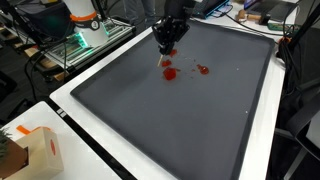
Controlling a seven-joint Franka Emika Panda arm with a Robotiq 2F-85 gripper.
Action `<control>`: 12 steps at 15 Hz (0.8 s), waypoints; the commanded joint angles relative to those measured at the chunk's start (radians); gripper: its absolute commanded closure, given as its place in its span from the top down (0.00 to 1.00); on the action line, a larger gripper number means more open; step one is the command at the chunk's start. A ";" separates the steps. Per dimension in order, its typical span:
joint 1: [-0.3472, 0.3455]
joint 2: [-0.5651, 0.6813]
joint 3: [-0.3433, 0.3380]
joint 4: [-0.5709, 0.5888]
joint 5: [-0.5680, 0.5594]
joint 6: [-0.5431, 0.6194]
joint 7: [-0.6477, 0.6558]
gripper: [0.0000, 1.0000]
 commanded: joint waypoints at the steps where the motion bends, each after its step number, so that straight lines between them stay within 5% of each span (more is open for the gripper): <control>1: 0.030 0.047 -0.013 0.021 -0.126 0.014 0.108 0.03; 12: 0.084 0.155 -0.042 0.037 -0.369 0.058 0.360 0.03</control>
